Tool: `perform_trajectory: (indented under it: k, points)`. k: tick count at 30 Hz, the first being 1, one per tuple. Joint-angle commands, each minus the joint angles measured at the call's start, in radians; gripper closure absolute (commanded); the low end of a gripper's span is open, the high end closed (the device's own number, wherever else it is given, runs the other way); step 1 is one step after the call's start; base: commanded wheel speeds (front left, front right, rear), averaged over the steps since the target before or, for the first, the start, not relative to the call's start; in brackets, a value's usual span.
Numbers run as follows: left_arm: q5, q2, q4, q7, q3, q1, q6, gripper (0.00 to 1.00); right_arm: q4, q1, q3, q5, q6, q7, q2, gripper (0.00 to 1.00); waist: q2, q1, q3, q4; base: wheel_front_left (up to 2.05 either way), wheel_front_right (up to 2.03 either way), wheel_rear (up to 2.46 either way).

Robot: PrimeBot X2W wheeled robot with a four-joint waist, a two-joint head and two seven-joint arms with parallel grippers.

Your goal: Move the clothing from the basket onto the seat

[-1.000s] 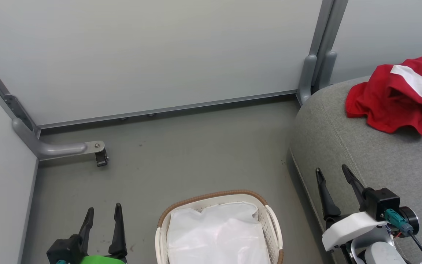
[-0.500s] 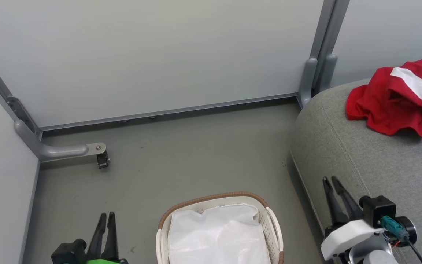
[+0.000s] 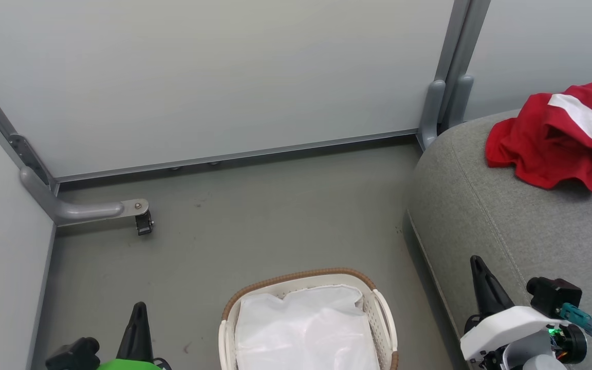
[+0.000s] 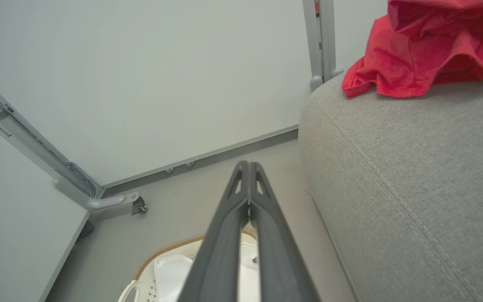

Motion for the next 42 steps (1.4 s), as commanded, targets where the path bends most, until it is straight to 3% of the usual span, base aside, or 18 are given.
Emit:
perform_trajectory:
  k: [1,42]
  points:
    - [-0.044,0.002,-0.02,0.011,0.01,-0.033,-0.005,1.0,-0.02,-0.022,-0.009,0.047,0.0,0.01,-0.003,1.0,0.0002,0.0,0.0,0.0,0.0,0.0,0.0]
    - [-0.559,0.004,-0.054,0.161,0.085,-0.108,-0.02,1.0,-0.05,-0.038,-0.078,0.623,-0.001,0.159,-0.008,1.0,0.0008,0.0,0.01,0.001,0.0,0.0,0.0]
